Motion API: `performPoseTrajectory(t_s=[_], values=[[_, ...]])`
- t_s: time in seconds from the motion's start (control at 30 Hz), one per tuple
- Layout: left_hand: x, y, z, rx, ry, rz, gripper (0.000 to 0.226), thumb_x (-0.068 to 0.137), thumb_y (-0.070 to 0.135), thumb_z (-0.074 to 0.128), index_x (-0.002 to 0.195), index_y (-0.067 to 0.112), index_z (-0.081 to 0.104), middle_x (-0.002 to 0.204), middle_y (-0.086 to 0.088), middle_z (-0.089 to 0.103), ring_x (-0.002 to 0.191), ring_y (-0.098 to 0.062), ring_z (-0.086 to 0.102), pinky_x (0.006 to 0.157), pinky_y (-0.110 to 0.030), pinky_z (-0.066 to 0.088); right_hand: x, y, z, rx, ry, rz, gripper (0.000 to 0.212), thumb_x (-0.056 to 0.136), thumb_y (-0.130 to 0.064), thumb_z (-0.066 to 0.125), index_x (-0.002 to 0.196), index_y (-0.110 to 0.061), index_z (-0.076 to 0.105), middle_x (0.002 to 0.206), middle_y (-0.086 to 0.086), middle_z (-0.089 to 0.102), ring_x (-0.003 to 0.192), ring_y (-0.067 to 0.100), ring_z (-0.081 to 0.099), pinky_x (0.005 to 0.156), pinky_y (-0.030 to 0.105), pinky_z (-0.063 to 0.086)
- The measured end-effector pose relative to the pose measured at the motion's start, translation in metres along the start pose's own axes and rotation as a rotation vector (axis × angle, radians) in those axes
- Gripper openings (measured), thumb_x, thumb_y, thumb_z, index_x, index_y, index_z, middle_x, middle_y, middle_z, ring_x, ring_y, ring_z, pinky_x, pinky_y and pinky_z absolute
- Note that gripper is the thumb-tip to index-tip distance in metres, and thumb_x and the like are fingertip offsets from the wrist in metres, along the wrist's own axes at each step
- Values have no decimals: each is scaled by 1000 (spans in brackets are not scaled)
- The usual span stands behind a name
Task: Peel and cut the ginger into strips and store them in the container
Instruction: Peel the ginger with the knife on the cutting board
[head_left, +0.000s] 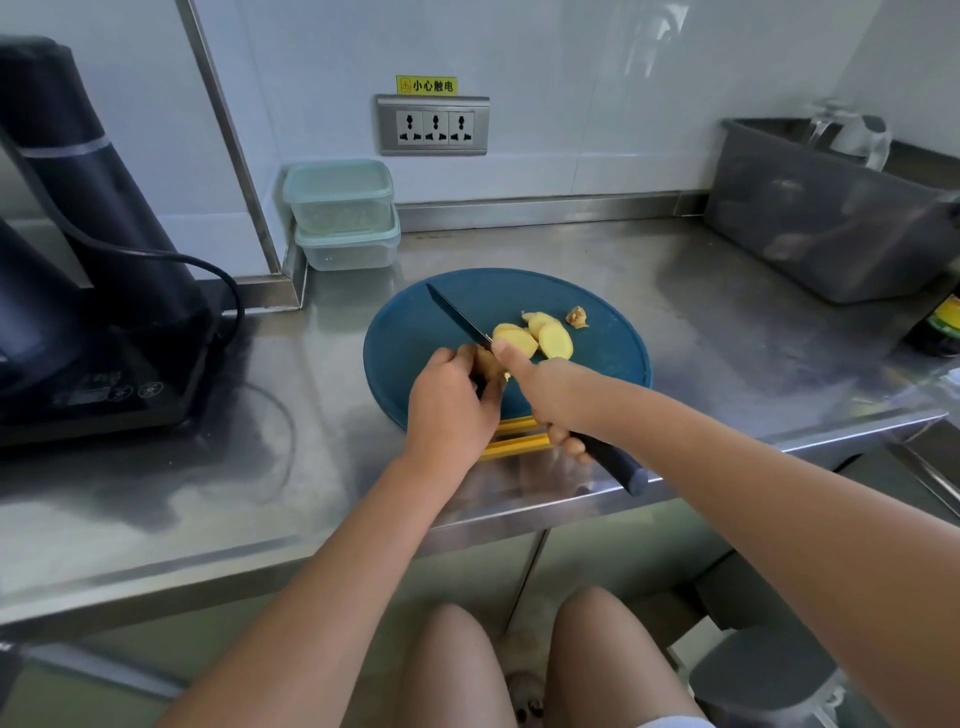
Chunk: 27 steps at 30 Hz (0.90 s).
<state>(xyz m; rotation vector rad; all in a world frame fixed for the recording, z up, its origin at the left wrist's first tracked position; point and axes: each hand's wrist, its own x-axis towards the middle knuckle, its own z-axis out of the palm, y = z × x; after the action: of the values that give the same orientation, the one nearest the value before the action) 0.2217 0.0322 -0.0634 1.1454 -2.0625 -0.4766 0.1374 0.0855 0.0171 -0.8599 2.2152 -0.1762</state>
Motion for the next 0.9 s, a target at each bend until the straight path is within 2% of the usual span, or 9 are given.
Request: performPoseTrajectory(t_s=[0.13, 0.3, 0.43, 0.57, 0.73, 0.9], values=[[-1, 0, 1, 5, -8, -16, 16, 89, 25, 61, 98, 11, 63, 83, 3, 49, 69, -10, 45, 61, -18, 31, 2, -11, -5, 85, -26, -25, 79, 85, -82, 19, 70, -8, 42, 55, 7, 38, 46, 20, 35, 52, 28, 35], [-1, 1, 2, -10, 18, -30, 14, 90, 25, 61, 96, 13, 63, 81, 6, 48, 66, -7, 42, 54, -14, 28, 9, -15, -14, 227, -98, -91, 71, 84, -82, 28, 60, -16, 37, 47, 0, 37, 39, 16, 32, 47, 24, 33], [-3, 3, 1, -14, 19, -26, 14, 88, 26, 63, 95, 15, 62, 81, 7, 48, 66, -8, 44, 53, -11, 28, 3, 17, -15, 312, -200, -37, 70, 82, -84, 29, 58, -19, 36, 45, -2, 34, 33, 13, 30, 38, 18, 30], [-3, 4, 1, -36, 31, -10, 24, 85, 25, 66, 106, 14, 60, 90, 7, 50, 76, -9, 51, 63, -15, 36, -7, 40, -10, 259, -172, 19, 70, 84, -82, 24, 59, -17, 33, 46, -1, 33, 34, 14, 29, 38, 21, 31], [-1, 6, 1, -74, 36, -55, 21, 86, 27, 66, 101, 14, 60, 92, 3, 55, 75, -11, 54, 57, -10, 35, -11, 34, -13, 240, -168, 54, 72, 81, -85, 28, 58, -17, 33, 44, -1, 34, 30, 12, 29, 36, 15, 29], [0, 6, 4, -35, 42, -51, 16, 89, 25, 63, 97, 11, 62, 84, 3, 50, 68, -9, 45, 54, -10, 29, -9, 16, -9, 165, -89, 29, 75, 83, -83, 24, 61, -12, 37, 51, 3, 37, 42, 17, 33, 46, 26, 32]])
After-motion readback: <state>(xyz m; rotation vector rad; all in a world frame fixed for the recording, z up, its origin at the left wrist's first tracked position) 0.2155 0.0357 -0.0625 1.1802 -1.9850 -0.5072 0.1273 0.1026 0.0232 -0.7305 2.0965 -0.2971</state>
